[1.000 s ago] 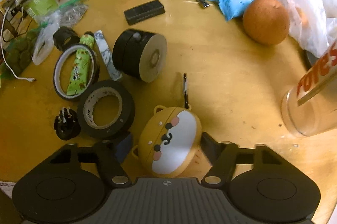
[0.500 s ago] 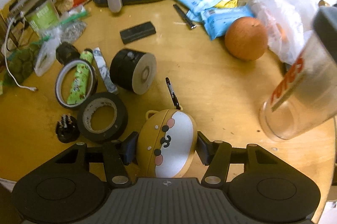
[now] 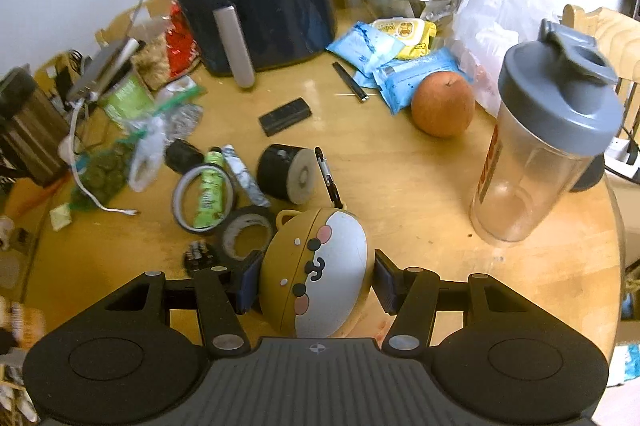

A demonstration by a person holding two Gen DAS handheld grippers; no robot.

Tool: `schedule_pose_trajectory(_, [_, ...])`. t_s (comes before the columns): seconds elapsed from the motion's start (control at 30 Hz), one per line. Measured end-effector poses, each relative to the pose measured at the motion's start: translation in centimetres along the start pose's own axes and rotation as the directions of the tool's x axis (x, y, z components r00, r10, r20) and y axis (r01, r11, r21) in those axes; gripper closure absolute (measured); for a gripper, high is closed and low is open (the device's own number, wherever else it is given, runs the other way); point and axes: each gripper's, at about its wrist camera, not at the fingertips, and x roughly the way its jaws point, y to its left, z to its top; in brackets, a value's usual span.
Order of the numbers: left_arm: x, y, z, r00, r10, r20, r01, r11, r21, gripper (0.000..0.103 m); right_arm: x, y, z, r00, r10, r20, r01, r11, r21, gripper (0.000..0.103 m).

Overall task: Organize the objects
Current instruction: 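Grasp the yellow dog-face pouch with the right tool and lift it, then carry both items over the cardboard box while the right tool releases the pouch inside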

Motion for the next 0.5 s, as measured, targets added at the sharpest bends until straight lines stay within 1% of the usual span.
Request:
schedule_pose_trajectory(0.27, [0.6,0.0,-0.6,0.999,-0.03,-0.022,0.03,0.999,0.025,0.05,-2.9,1.5,-2.0,0.998,0.062,0.004,-0.062,0.998,0.015,0.043])
schedule_pose_trajectory(0.5, [1.6,-0.1,-1.6,0.996,-0.056,-0.062,0.059,0.997,0.046,0.05,-3.8,2.7,-4.7,0.995,0.099,-0.032,-0.099,0.995,0.011,0.043])
